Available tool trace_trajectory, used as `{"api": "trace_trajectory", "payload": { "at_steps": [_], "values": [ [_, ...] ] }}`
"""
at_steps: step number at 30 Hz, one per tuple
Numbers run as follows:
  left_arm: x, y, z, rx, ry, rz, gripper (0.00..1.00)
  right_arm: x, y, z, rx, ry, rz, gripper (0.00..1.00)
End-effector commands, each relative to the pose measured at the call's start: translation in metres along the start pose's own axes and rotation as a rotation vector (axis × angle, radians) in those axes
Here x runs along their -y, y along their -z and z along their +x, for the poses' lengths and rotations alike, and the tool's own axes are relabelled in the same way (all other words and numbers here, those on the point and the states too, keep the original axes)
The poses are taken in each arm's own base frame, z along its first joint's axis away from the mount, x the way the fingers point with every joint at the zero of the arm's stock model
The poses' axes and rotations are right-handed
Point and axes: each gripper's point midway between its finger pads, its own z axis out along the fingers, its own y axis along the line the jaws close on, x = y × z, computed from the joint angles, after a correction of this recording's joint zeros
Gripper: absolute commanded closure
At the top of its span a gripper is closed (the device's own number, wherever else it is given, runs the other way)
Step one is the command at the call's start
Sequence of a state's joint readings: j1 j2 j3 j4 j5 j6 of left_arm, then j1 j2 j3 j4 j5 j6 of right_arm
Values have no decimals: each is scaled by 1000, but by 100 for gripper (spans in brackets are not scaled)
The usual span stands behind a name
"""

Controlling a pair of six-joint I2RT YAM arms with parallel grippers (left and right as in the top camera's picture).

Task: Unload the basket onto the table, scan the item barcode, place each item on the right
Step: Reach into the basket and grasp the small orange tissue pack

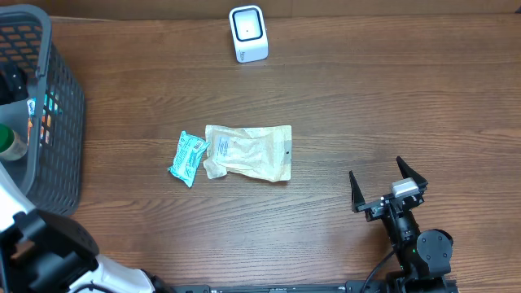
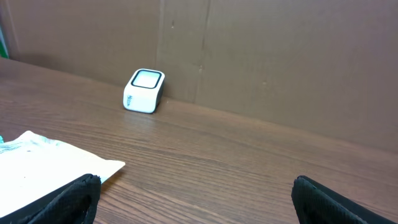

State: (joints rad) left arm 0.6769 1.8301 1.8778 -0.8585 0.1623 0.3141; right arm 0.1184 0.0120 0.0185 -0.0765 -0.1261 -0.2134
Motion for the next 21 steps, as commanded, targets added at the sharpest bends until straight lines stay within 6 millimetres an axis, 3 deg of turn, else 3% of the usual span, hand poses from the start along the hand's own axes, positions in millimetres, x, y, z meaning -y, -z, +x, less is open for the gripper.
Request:
{"api": "trace_trajectory", "payload": {
  "at_steps": [1,13,21],
  "values": [
    [3,-38,22,-70,-40,62,0,1,0,2,2,-6,8,0],
    [6,-123,82,-243,-45,121,7,1,0,2,2,-6,8,0],
    [7,-152,113,-329,-35,131,18,1,0,2,2,-6,8,0]
  ]
}}
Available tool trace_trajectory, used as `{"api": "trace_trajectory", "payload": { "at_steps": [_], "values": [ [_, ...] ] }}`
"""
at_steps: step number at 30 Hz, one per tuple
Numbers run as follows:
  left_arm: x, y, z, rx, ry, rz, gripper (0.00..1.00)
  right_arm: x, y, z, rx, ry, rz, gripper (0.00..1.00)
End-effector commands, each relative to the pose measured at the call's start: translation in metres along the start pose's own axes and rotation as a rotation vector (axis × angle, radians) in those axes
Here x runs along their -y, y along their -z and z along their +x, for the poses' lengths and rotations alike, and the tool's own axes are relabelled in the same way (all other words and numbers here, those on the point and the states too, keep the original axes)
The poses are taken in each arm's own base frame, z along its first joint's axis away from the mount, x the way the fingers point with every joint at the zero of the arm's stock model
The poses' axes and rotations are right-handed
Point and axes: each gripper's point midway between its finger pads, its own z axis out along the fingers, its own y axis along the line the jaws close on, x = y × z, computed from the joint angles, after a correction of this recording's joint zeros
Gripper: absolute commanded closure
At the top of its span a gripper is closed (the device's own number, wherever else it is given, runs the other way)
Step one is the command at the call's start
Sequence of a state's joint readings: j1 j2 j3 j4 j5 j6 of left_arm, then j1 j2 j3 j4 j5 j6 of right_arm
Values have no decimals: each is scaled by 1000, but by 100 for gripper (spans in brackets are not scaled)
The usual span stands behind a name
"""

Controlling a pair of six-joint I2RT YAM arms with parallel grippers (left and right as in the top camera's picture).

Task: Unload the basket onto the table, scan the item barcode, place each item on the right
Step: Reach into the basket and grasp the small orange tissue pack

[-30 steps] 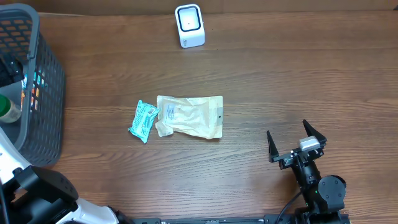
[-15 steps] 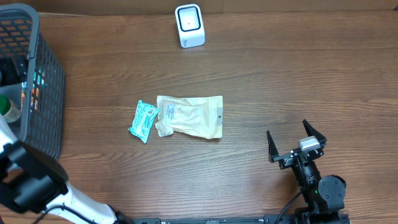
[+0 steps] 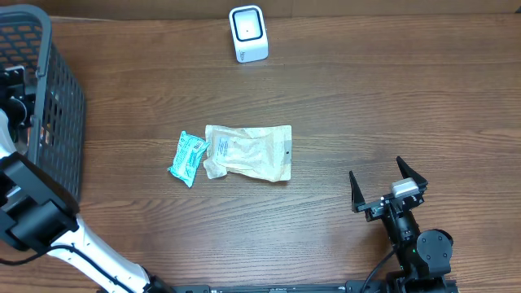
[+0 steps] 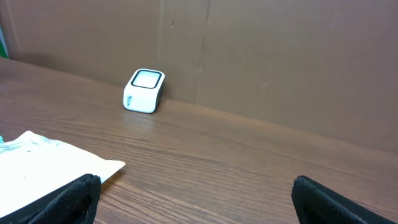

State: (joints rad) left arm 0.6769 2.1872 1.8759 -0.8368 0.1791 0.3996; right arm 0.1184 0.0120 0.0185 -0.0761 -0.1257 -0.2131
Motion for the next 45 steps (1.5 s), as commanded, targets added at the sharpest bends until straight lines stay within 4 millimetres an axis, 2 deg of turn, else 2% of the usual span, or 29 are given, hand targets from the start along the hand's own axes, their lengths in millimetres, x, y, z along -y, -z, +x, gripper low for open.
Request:
{"api": "trace_trajectory", "payload": {
  "at_steps": [1,3,6,11,16,22,24,25,30,33,37,41,45],
  "values": [
    [-6,-12,10,-29,-4,0,19,1,0,2,2,-5,8,0],
    [-11,-17,16,-56,-1,-23,22,1,0,2,2,-5,8,0],
    [-21,-22,26,-104,27,-85,22,1,0,2,2,-5,8,0],
    [-20,-33,37,-142,35,-75,23,1,0,2,2,-5,8,0],
    [-17,-42,44,-170,47,-63,37,1,0,2,2,-5,8,0],
    [-15,-41,49,-189,50,-55,53,1,0,2,2,-5,8,0],
    [-13,-41,52,-203,52,-49,66,1,0,2,2,-5,8,0],
    [-13,-40,53,-207,53,-48,69,1,0,2,2,-5,8,0],
    [-20,-32,55,-226,91,-99,68,1,0,2,2,-6,8,0],
    [-24,-13,42,-201,137,-122,68,1,0,2,2,-6,8,0],
    [-29,31,9,-115,223,-156,70,1,0,2,2,-5,8,0],
    [-31,99,-28,19,315,-193,70,1,0,2,2,-5,8,0],
    [-20,183,-65,215,377,-177,71,1,0,2,2,-5,8,0]
  ]
}}
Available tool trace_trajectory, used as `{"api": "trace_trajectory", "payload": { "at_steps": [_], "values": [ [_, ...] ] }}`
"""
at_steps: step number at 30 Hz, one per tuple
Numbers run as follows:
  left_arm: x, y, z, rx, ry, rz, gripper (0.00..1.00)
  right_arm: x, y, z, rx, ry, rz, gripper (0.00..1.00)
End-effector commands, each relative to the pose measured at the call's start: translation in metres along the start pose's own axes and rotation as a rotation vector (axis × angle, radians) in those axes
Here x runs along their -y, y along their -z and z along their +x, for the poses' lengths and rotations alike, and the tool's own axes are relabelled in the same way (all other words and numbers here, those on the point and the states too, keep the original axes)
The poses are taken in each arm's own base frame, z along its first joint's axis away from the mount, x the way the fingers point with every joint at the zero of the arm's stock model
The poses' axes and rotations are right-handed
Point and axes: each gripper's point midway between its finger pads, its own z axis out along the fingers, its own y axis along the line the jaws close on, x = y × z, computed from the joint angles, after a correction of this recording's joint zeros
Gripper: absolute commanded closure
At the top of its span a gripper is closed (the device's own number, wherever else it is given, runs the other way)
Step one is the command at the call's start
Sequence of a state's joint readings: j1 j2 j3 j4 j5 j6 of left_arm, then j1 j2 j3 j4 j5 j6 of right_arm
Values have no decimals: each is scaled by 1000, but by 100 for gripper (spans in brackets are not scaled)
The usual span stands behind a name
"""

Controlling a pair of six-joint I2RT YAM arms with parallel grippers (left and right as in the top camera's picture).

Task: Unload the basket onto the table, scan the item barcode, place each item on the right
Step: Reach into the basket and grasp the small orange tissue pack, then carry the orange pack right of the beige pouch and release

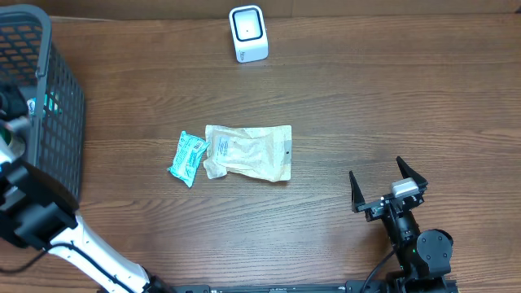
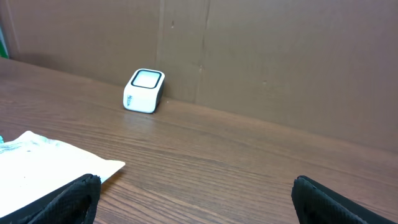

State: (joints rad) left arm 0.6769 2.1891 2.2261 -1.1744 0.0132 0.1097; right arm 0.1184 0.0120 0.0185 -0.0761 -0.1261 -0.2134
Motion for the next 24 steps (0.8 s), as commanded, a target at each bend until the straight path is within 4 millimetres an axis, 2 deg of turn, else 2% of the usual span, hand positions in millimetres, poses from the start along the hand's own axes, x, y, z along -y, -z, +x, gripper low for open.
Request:
{"api": "trace_trajectory", "payload": {
  "at_steps": [1,4,7,9,11,14,17,20,24],
  "values": [
    [4,121,-43,278,118,50,71,1,0,2,2,-6,8,0],
    [30,182,-46,386,146,189,80,1,0,2,2,-6,8,0],
    [71,229,-33,423,131,340,78,1,0,2,2,-6,8,0],
    [101,250,-21,420,77,414,76,1,0,2,2,-6,8,0],
    [129,262,-4,389,25,458,75,1,0,2,2,-6,8,0],
    [172,266,27,297,-80,512,74,1,0,2,2,-6,8,0],
    [212,258,60,181,-196,544,73,1,0,2,2,-6,8,0],
    [245,243,89,76,-285,536,73,1,0,2,2,-6,8,0],
    [287,212,131,-58,-421,488,74,1,0,2,2,-6,8,0]
  ]
}}
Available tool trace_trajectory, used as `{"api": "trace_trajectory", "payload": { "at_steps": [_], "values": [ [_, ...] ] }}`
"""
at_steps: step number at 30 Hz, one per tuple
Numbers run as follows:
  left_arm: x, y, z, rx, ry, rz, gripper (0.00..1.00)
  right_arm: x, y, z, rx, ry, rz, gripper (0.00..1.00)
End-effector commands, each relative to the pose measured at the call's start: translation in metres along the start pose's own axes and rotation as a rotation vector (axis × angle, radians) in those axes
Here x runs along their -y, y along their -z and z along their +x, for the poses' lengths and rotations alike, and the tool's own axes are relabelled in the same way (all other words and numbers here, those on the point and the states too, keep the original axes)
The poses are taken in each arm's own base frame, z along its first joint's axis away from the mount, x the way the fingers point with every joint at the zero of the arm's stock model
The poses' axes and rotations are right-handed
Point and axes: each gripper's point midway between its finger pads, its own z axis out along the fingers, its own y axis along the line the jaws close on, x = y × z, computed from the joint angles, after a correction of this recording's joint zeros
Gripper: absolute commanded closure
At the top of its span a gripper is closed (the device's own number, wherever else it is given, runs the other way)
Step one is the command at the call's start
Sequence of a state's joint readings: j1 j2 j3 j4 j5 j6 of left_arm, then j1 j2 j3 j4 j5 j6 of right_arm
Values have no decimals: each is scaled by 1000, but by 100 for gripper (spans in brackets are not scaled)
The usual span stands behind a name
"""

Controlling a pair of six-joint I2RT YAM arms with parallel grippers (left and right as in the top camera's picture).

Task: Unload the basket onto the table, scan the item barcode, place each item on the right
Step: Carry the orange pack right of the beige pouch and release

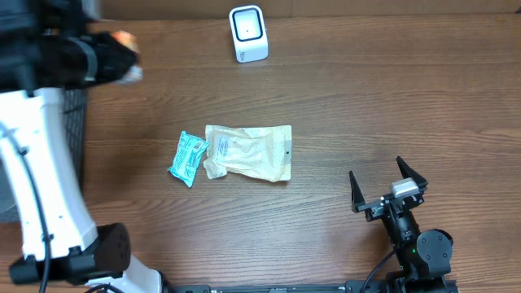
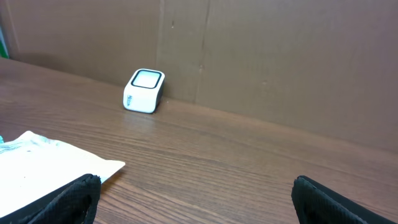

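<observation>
The white barcode scanner (image 1: pixel 248 32) stands at the table's far edge, its window facing up; the right wrist view shows the scanner (image 2: pixel 144 90) against the brown back wall. A beige pouch (image 1: pixel 248 152) and a small teal packet (image 1: pixel 188 157) lie side by side mid-table. My left gripper (image 1: pixel 124 57) is a blur at the far left, just right of the basket, with a pale and orange smear at its tip. Whether it holds anything cannot be told. My right gripper (image 1: pixel 384 190) rests open at the near right with nothing between its fingers (image 2: pixel 74 199).
A dark mesh basket (image 1: pixel 75 138) stands at the left edge, mostly covered by my white left arm (image 1: pixel 37 163). In the right wrist view a corner of the beige pouch (image 2: pixel 50 165) shows at the left. A brown wall closes the table's far side.
My left arm, which reached into the basket at the left edge, now stands over it with the gripper outside the basket's right rim, blurred. The right arm, pouch and packet have not moved.
My left arm was at the basket in all three earlier moments, its end inside at the left edge. Now its gripper is out over the table's far left. The right gripper stayed open in place, and scanner, pouch and packet kept their spots.
</observation>
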State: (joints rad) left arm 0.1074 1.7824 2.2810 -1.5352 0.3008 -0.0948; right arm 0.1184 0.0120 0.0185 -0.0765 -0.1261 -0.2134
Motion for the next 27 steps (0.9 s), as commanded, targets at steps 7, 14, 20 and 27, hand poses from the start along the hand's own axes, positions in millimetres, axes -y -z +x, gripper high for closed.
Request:
{"api": "trace_trajectory", "payload": {
  "at_steps": [7,14,20,27],
  "values": [
    [52,-135,82,-351,-179,-32,74,1,0,2,2,-6,8,0],
    [105,-219,147,-477,-231,51,74,1,0,2,2,-6,8,0],
    [165,-267,182,-471,-316,112,73,1,0,2,2,-6,8,0],
    [209,-306,222,-462,-343,124,71,1,0,2,2,-6,8,0]
  ]
}}
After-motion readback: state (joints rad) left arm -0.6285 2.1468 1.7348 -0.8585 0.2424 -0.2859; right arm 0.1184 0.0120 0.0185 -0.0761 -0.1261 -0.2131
